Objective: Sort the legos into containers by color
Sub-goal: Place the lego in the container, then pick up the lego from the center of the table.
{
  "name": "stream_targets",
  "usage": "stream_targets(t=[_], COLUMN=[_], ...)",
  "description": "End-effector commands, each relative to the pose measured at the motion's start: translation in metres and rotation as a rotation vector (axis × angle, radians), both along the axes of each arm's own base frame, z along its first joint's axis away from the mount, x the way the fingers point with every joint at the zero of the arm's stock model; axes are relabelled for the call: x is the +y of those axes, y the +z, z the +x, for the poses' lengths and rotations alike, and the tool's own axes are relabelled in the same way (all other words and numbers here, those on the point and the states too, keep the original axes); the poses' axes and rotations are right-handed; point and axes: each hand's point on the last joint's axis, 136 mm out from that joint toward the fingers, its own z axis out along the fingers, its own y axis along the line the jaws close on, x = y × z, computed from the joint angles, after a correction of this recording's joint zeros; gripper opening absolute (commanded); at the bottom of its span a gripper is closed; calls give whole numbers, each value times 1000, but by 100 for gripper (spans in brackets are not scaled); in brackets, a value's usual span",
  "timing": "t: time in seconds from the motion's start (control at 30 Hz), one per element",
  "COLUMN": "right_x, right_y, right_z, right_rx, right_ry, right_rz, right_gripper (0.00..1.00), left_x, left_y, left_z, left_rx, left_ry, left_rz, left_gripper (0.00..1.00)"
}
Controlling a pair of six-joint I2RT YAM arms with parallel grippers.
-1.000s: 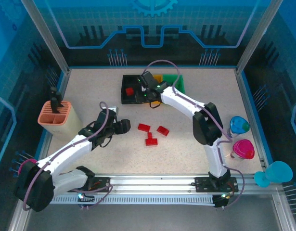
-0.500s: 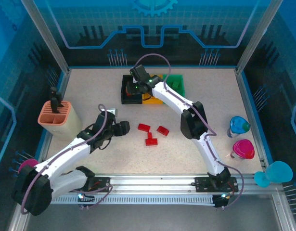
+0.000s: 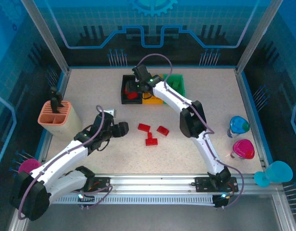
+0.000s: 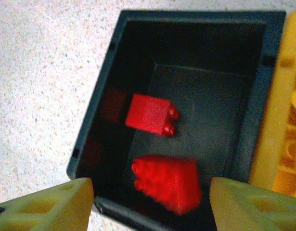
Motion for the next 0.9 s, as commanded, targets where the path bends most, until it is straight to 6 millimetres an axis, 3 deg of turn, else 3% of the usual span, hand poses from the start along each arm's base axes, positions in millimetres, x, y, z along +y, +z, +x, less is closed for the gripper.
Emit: stream_targets(t=[0.0,0.13,0.23,0.6,0.87], right_x=[-8,-30,-51,-125,-155], right_y=[75,96,97,64,45], right_z=[-13,-37,-56,-103,-118], right_rx=[-122,-169,-178,-120,-88], right_ry=[-3,-8,-15,-99,-148], right_rz=[83,100,99,70,80], right_gripper=[66,65,65,69,70], left_x=[-9,-24,-39,-97,-112], left_y=[14,10,4,-20,-53], left_z=[4,7,10,26,43], left_rx=[-22,6,30,131,227], left_ry=[-23,-77,-126,-267,-282], left_rz=[-13,-11,4,76,208], left_gripper=[74,75,79,88,88])
